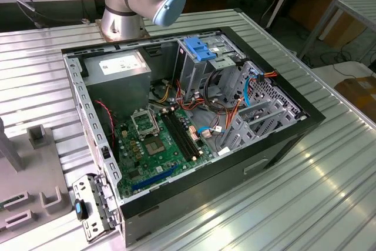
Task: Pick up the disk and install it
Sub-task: 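Pick up the disk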
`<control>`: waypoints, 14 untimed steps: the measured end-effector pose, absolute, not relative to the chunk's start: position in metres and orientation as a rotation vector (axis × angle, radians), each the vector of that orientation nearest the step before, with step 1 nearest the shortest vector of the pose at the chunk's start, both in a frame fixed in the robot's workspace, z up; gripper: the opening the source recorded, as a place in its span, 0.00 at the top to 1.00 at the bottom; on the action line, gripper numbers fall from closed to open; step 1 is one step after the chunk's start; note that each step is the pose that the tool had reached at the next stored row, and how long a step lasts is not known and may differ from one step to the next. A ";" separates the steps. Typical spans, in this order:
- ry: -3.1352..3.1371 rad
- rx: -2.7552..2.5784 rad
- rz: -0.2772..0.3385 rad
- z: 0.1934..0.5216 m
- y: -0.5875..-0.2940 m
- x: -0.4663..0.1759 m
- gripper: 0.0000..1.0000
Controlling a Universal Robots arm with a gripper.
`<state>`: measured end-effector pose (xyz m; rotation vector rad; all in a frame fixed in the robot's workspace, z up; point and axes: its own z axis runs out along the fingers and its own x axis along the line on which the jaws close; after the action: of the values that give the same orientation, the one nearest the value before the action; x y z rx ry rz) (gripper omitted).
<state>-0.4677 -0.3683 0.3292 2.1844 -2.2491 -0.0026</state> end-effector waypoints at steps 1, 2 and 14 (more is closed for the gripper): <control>-2.247 2.187 -0.002 0.327 -0.368 -0.468 0.47; -2.246 2.188 -0.002 0.326 -0.368 -0.468 0.47; -2.245 2.190 -0.002 0.309 -0.368 -0.468 0.47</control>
<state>-0.4684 -0.3680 0.3092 2.1900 -2.2449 -0.0022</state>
